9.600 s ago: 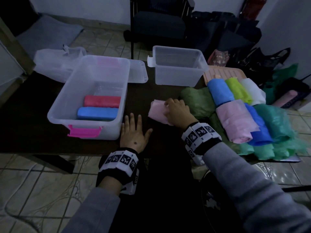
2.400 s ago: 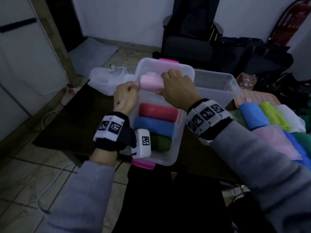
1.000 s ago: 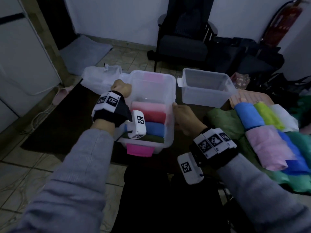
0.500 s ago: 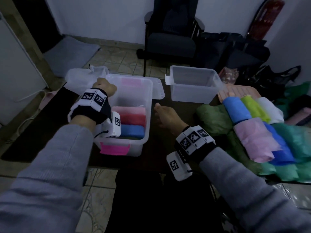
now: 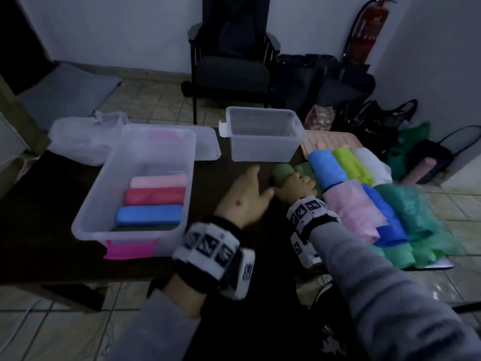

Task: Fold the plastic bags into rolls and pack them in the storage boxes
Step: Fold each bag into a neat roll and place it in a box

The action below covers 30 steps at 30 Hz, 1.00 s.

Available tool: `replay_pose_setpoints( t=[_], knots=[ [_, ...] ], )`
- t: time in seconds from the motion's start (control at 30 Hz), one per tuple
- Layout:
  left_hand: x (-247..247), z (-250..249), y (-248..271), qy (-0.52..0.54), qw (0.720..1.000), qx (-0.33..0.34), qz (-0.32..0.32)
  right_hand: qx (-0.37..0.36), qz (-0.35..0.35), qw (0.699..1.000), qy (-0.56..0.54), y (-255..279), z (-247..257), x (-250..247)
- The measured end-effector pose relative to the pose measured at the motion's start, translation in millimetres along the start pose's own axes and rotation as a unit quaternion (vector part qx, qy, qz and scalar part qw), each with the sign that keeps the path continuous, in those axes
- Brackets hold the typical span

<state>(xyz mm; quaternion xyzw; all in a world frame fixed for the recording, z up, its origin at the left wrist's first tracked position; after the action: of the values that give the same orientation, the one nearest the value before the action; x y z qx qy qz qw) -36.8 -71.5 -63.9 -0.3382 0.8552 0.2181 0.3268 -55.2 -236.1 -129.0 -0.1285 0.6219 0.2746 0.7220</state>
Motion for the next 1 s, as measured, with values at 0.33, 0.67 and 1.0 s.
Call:
replay_pose_setpoints(
  t=[0.33, 0.67, 1.0],
  knots=[
    [79, 96, 1, -0.125, 0.984, -0.093, 0.086, -0.056, 0.065, 0.996, -0.006, -1, 0, 9],
    [85, 104, 4, -0.160, 0.983, -0.060, 0.062, -0.230, 0.082, 0.967, 0.074, 30, 31, 25],
    [84, 107, 3, -0.125, 0.990, -0.045, 0.045, 0.027, 0.223, 0.821, -0.525, 30, 22, 21]
  ],
)
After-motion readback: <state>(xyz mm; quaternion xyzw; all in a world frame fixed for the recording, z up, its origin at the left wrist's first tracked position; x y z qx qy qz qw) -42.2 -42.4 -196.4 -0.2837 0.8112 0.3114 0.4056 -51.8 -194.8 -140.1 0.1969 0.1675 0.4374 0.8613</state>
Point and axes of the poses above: each hand's wrist, its own y-axis away from the middle knuckle, its own x-axis out of the palm, z = x × y, the point moved 6 cm from there along -y, towards the middle knuckle, and after that the axes turned 2 degrees about -z, right-handed, at the moved point
